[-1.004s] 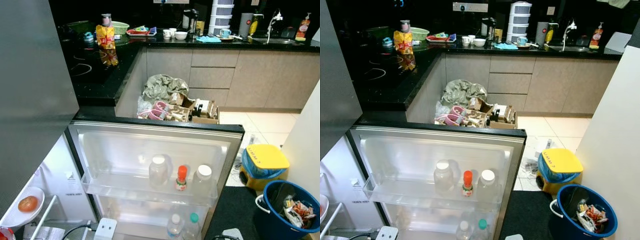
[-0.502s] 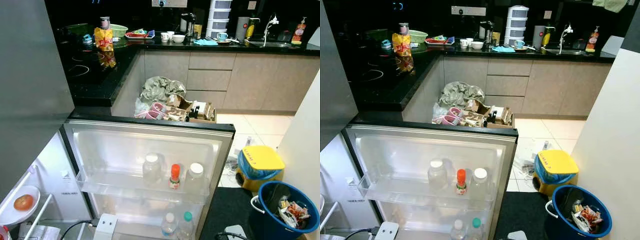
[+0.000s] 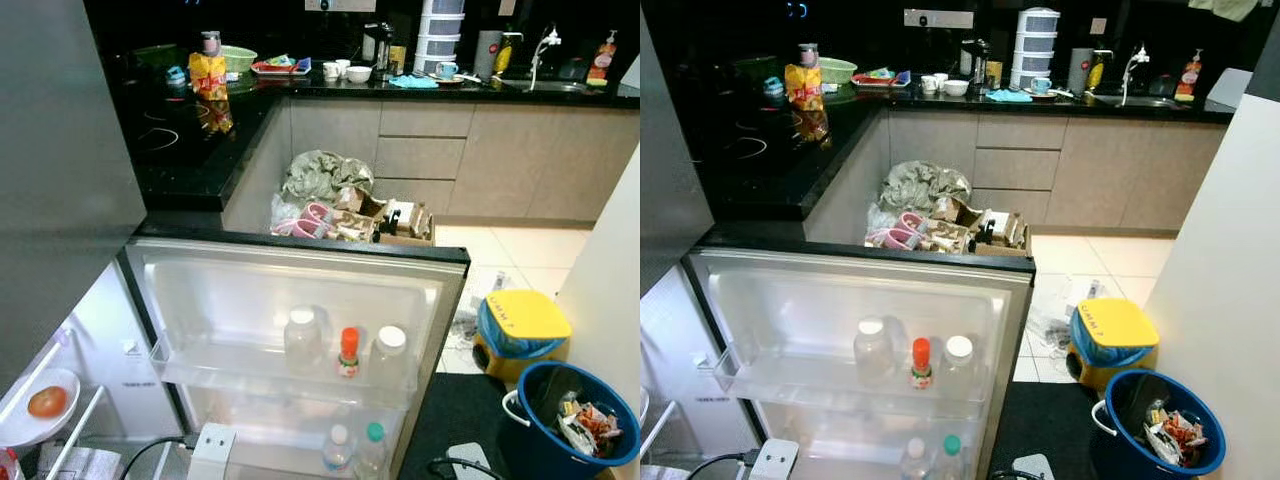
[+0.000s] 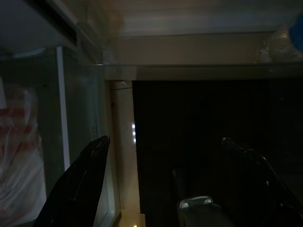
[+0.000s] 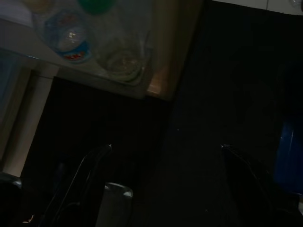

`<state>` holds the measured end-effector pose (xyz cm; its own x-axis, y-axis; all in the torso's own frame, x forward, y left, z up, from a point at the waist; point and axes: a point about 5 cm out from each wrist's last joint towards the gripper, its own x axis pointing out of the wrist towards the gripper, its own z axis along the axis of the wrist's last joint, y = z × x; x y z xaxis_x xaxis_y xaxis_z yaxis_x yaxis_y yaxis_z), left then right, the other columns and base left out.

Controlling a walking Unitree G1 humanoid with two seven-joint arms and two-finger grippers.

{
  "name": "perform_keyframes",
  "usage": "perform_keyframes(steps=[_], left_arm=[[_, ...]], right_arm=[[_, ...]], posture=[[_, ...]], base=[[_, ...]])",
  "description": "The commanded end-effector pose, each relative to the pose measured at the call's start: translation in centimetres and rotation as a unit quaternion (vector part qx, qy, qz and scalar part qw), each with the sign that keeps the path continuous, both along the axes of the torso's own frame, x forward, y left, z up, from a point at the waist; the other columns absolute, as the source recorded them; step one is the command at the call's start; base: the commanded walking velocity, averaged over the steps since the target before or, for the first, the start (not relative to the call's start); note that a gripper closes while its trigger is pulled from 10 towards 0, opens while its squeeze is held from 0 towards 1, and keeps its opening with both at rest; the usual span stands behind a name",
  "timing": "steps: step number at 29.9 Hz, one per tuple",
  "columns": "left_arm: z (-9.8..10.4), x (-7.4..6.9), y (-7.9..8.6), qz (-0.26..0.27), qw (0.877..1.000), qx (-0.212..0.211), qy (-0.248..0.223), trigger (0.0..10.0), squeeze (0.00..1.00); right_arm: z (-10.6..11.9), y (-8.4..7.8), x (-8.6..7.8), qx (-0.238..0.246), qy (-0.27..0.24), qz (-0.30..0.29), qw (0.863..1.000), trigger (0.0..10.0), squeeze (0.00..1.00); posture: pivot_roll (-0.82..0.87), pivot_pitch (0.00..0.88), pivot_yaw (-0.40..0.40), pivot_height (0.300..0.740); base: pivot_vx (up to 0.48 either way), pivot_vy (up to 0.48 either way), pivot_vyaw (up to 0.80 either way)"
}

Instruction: Restocking fridge

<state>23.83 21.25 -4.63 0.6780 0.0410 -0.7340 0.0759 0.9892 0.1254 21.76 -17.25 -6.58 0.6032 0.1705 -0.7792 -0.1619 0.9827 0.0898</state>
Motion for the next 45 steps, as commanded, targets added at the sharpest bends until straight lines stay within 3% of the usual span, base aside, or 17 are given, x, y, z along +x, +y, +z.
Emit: perform_keyframes(steps=[1,7,18,33,38,45], left_arm=[[0.1,0.2,-0.4,0.004,1.000,-0.004,-0.010,10.0,0.00],[0.7,1.0,-0.4,-0.001,1.000,-0.007,-0.021,10.0,0.00],[0.1,0.6,-1.6,-0.009,1.000,-0.026,-0.009,10.0,0.00],[-0.1,0.3,-1.6,-0.001,1.000,-0.030,-0.002,10.0,0.00],[-0.2,0.1,-1.6,0.005,1.000,-0.030,-0.001,10.0,0.00],[-0.4,-0.1,-1.5,0.013,0.999,-0.032,0.001,10.0,0.00]], right_arm=[[0.0,0.0,0.1,0.003,0.001,-0.004,1.000,10.0,0.00],[0.2,0.0,0.4,0.005,-0.003,-0.002,1.000,10.0,0.00],[0.5,0.3,0.8,0.008,-0.019,-0.012,1.000,10.0,0.00],[0.5,0.4,0.7,0.009,-0.017,-0.005,1.000,10.0,0.00],[0.5,0.5,0.8,0.002,-0.017,0.023,1.000,10.0,0.00],[0.5,0.7,0.7,0.000,-0.014,0.039,0.999,10.0,0.00]], posture=[[-0.08,0.075,-0.024,0.740],[-0.08,0.078,-0.025,0.740],[-0.08,0.089,-0.012,0.740],[-0.08,0.090,-0.017,0.740],[-0.08,0.091,-0.022,0.740],[-0.09,0.093,-0.032,0.740]], base=[[0.000,0.000,0.00],[0.000,0.000,0.00],[0.000,-0.023,0.00],[0.000,-0.463,0.00],[0.000,-0.480,0.00],[0.000,-0.480,0.75]])
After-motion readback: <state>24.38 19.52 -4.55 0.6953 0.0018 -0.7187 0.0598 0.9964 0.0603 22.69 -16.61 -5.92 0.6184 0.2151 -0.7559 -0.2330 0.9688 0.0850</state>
